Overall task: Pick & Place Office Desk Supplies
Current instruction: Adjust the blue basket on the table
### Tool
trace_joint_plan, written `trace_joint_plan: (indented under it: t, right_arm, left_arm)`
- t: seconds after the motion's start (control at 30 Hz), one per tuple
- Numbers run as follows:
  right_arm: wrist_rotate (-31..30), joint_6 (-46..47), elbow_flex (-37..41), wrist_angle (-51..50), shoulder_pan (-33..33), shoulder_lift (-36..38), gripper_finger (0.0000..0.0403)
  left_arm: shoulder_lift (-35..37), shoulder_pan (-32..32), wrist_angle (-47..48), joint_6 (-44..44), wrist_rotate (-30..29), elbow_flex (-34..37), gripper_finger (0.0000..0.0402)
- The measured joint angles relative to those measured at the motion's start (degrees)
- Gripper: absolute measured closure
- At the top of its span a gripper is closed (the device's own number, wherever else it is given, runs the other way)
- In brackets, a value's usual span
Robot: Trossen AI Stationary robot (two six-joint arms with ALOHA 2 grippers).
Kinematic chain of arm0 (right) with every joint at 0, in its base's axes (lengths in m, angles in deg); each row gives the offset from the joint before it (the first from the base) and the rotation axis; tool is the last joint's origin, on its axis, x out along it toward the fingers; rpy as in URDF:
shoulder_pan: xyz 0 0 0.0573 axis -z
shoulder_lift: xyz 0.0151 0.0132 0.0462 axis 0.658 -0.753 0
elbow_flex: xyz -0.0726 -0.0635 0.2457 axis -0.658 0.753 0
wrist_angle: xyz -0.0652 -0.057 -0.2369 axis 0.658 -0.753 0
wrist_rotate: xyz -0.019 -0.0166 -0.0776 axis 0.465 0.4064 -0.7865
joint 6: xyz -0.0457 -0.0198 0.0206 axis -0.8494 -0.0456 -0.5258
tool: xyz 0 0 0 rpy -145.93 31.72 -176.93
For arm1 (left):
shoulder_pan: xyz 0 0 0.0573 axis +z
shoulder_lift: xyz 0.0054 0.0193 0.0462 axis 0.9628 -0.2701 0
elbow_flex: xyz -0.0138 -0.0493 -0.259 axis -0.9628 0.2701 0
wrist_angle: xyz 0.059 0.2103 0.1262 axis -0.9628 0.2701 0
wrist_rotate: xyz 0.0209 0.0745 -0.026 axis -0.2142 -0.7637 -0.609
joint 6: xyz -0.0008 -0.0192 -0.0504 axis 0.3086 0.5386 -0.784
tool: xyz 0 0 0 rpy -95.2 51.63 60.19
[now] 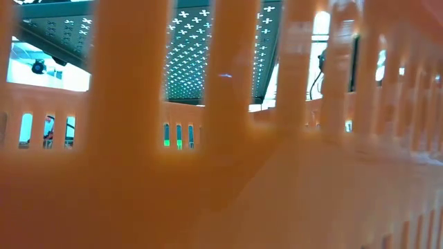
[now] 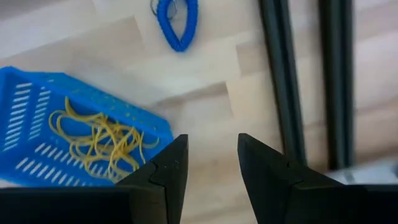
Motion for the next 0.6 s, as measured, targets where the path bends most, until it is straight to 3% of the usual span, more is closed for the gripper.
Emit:
trace_joint_plan:
  t: [0.2,0.43,0.6]
  right_arm:
    - [4.9,2.7,-10.1,-10.4,3.0,-4.0,0.0266]
    - [4.2,4.5,-10.5,-11.7,3.0,-5.8,0.0266]
    - [0.7,2.6,-8.4,-7.7,-1.9,-5.4,0.0266]
  left_arm:
    - [0.0,0.0,0.0,0.0,0.0,0.0,0.0303]
    - [0.0,0.0,0.0,0.0,0.0,0.0,0.0303]
    - [0.0,0.0,0.0,0.0,0.0,0.0,0.0303]
